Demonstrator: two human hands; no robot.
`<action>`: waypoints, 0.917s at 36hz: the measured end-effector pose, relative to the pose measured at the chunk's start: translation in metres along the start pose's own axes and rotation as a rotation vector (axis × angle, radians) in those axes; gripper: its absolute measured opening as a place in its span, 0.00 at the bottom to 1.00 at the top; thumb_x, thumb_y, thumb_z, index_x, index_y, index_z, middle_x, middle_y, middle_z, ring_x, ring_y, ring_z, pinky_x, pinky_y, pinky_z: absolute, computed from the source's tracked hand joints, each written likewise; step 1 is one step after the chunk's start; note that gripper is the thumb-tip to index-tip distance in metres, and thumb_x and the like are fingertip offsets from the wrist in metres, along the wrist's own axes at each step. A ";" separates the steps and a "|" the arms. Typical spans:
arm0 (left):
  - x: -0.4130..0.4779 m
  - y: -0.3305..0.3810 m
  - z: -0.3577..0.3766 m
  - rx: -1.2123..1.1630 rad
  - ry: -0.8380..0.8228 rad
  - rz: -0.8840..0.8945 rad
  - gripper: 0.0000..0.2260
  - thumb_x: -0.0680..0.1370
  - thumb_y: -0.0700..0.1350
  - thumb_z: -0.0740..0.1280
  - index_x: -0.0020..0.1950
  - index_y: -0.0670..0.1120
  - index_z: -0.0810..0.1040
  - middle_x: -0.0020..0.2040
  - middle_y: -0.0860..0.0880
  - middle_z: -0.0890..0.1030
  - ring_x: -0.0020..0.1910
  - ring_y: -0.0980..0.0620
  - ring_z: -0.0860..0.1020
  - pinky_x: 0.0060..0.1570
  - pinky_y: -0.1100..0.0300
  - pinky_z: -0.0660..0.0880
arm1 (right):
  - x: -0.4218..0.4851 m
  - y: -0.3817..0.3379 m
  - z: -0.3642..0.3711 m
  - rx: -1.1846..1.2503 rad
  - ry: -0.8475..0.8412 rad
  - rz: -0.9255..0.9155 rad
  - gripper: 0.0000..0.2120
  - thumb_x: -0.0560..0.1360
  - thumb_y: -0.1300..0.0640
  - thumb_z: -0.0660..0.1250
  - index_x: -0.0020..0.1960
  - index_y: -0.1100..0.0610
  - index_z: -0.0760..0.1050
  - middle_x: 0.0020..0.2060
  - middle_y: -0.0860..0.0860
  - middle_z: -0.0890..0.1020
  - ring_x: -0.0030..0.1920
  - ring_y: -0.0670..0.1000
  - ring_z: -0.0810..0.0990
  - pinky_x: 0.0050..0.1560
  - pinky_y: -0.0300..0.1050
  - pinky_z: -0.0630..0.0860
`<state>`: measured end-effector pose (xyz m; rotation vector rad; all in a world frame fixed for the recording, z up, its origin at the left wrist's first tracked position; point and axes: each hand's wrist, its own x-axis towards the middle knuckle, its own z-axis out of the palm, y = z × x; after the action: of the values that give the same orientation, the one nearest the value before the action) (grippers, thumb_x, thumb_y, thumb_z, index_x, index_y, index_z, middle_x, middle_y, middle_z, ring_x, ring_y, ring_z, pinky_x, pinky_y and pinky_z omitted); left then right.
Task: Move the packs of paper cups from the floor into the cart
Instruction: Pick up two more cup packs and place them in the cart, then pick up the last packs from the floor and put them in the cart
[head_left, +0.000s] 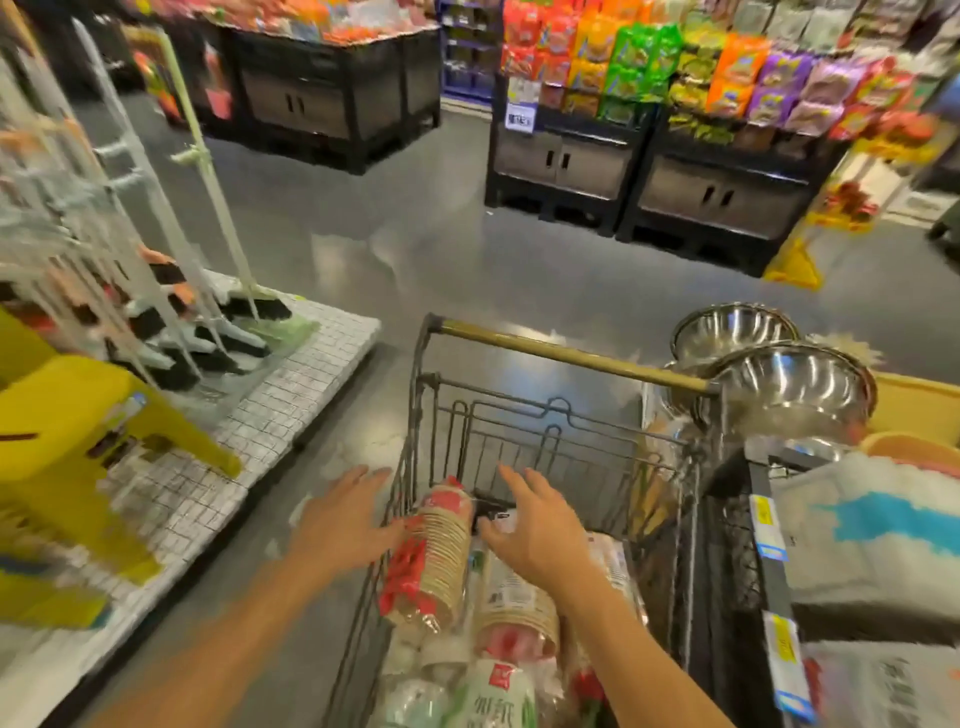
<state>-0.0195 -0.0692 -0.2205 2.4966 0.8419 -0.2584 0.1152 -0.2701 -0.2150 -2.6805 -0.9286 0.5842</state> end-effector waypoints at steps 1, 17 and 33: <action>-0.012 -0.013 -0.014 0.008 0.022 0.000 0.37 0.72 0.67 0.65 0.79 0.58 0.62 0.80 0.51 0.63 0.77 0.48 0.65 0.72 0.43 0.67 | -0.005 -0.020 -0.005 -0.033 -0.007 -0.038 0.37 0.83 0.37 0.62 0.86 0.48 0.55 0.82 0.53 0.64 0.80 0.57 0.67 0.77 0.54 0.68; -0.391 -0.284 -0.153 0.097 0.431 -0.401 0.40 0.65 0.68 0.51 0.75 0.56 0.69 0.66 0.48 0.76 0.65 0.44 0.76 0.58 0.51 0.76 | -0.197 -0.413 0.065 -0.335 -0.065 -0.682 0.33 0.81 0.37 0.64 0.82 0.48 0.65 0.75 0.53 0.74 0.73 0.59 0.76 0.71 0.53 0.74; -0.844 -0.498 -0.079 -0.152 0.665 -1.130 0.31 0.69 0.65 0.71 0.69 0.56 0.70 0.62 0.53 0.78 0.56 0.48 0.80 0.54 0.48 0.79 | -0.531 -0.751 0.303 -0.603 -0.270 -1.527 0.31 0.82 0.37 0.64 0.81 0.48 0.65 0.70 0.53 0.77 0.66 0.59 0.79 0.61 0.57 0.80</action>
<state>-0.9901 -0.1220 -0.0725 1.6802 2.3642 0.2966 -0.8025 -0.0006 -0.0661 -1.3497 -2.9716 0.2520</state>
